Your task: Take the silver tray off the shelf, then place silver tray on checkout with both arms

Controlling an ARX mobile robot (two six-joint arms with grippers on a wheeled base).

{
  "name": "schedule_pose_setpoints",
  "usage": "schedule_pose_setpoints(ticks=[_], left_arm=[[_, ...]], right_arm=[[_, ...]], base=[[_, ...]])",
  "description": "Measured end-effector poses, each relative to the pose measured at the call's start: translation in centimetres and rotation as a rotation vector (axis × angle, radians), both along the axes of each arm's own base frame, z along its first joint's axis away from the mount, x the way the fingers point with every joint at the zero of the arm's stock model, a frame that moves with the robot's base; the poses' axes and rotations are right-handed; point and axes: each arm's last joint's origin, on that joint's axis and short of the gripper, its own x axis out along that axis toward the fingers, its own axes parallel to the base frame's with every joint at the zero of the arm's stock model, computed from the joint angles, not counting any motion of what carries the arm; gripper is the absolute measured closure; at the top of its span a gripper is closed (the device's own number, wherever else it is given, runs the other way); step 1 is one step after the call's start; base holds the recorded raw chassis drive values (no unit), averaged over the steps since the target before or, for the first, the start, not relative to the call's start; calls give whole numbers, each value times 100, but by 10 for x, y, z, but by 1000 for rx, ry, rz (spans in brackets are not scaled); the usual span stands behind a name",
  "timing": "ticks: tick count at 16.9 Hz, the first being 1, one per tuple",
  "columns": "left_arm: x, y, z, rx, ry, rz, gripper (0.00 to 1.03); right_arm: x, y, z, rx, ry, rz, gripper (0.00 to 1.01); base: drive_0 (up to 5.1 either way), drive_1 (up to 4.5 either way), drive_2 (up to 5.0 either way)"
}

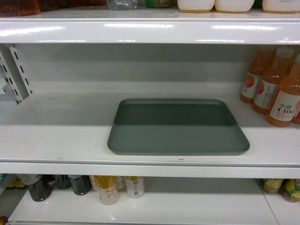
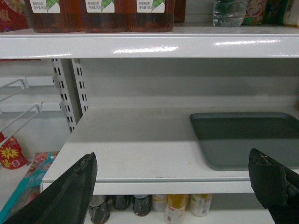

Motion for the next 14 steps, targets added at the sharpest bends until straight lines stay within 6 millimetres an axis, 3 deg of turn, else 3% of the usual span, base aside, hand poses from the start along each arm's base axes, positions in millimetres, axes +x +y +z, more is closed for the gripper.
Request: schedule_pose_setpoints(ticks=[14], left_arm=[[0, 0, 0, 0, 0, 0, 5]], right_arm=[[0, 0, 0, 0, 0, 0, 3]], base=[[0, 0, 0]])
